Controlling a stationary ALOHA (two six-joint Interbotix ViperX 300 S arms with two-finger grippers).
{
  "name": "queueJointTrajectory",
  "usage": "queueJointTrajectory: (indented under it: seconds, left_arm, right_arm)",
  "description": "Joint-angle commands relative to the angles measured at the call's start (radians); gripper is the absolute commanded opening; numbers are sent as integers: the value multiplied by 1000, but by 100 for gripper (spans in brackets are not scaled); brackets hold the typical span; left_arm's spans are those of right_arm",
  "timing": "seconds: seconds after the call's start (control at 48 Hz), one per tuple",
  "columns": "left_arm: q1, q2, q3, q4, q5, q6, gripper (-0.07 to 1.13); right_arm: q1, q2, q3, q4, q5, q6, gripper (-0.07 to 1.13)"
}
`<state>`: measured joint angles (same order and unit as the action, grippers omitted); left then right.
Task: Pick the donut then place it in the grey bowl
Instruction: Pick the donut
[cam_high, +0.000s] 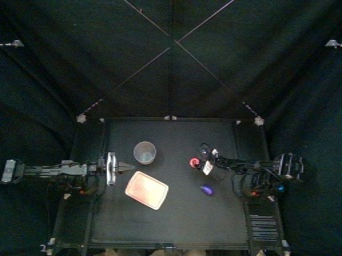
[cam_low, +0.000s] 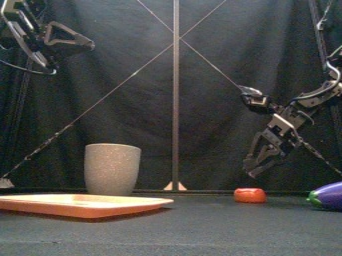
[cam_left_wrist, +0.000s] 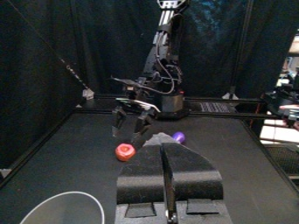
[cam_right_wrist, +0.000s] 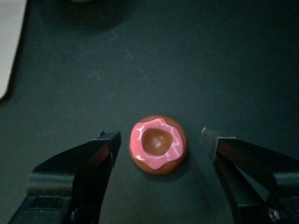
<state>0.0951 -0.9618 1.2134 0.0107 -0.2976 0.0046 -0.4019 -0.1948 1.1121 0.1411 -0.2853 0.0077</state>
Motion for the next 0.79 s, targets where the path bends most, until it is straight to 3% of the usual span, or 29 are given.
queueJointTrajectory:
  seconds: [0.021,0.604,0.792]
  left_arm:
    - [6,5,-14,0,-9,0,2]
    - [20,5,3,0,-9,-2,2]
    - [20,5,3,0,-9,-3,2]
  right_arm:
    - [2,34,-28,0,-3,-2,106]
    - [5,169,-121,2,130,0,105]
    - [3,173,-135,3,150,2,91]
